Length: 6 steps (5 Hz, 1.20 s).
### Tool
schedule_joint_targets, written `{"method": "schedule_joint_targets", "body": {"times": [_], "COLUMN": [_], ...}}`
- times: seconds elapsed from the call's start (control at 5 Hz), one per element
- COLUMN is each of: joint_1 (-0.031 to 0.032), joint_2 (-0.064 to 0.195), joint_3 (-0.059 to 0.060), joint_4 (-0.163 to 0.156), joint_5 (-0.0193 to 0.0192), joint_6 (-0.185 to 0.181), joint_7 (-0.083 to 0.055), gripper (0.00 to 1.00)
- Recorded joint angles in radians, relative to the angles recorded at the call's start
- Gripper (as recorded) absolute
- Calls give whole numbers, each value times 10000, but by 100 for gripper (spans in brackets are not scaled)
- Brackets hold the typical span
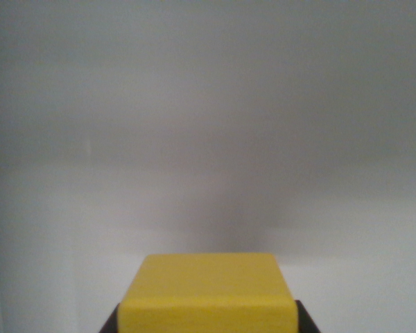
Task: Pick yellow cube
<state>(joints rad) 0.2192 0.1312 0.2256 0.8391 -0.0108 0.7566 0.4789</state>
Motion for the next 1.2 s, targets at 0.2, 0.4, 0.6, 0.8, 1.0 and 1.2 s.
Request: {"method": "schedule_joint_targets", "body": {"times": [0.2, 0.4, 0.6, 0.8, 1.0, 1.2], "joint_1": [0, -8, -8, -18, -18, -27], "joint_2": [0, -116, -116, -248, -248, -385], "joint_3": [0, -2, -2, -5, -5, -8], "joint_4": [0, 247, 247, 527, 527, 818], "joint_5": [0, 29, 29, 62, 62, 97], "joint_6": [0, 361, 361, 769, 769, 1194], "joint_7": [0, -17, -17, -36, -36, -55], "gripper": [100, 100, 100, 100, 100, 100]}}
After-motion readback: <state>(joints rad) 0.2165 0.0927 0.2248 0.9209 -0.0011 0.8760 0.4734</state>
